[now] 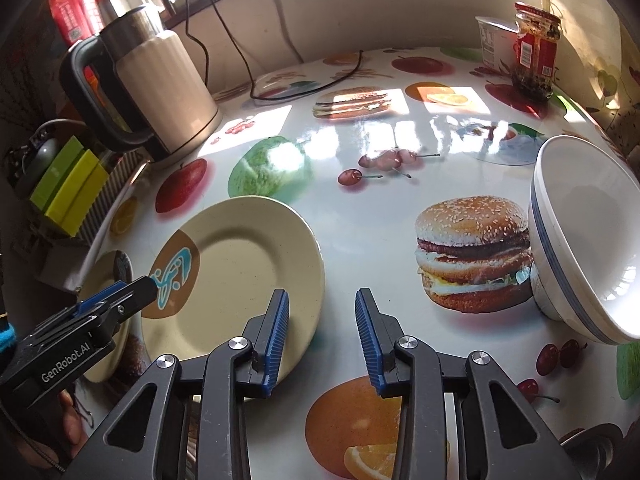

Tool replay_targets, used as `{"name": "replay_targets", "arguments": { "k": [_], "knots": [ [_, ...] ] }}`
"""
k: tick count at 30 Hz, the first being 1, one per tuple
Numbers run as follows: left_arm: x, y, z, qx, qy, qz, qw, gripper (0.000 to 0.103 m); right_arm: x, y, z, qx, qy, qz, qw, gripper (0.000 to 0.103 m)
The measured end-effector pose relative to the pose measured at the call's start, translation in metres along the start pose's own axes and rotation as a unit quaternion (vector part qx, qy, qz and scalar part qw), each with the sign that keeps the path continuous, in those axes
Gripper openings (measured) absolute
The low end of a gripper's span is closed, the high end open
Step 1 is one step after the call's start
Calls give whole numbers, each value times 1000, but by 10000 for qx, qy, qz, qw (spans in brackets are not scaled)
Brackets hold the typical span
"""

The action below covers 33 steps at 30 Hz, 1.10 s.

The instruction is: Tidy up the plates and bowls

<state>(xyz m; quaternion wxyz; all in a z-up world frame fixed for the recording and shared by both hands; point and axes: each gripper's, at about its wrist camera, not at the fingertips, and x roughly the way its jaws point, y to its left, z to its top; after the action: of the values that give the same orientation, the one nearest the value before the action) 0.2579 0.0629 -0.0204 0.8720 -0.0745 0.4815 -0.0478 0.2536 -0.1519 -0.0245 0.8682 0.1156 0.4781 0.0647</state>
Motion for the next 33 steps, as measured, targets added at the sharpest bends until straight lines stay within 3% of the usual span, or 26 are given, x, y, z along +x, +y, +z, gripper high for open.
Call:
{"name": "replay_targets", "arguments": {
  "k": [4, 14, 21, 33],
  "knots": [
    [1, -3, 2, 42, 11, 4, 10000, 46, 1, -1, 1, 61, 30, 80, 9999, 34],
    [7, -9, 6, 163, 96, 51, 9998, 46, 4, -4, 4, 183, 130, 385, 9990, 15],
    [10, -17, 5, 172, 182, -90, 9996, 46, 2, -10, 4, 312, 144, 542, 9979, 13],
    [11, -31, 1, 305, 210, -169, 9992, 46, -8, -20, 3, 351, 84, 418, 9985, 10]
  ]
}}
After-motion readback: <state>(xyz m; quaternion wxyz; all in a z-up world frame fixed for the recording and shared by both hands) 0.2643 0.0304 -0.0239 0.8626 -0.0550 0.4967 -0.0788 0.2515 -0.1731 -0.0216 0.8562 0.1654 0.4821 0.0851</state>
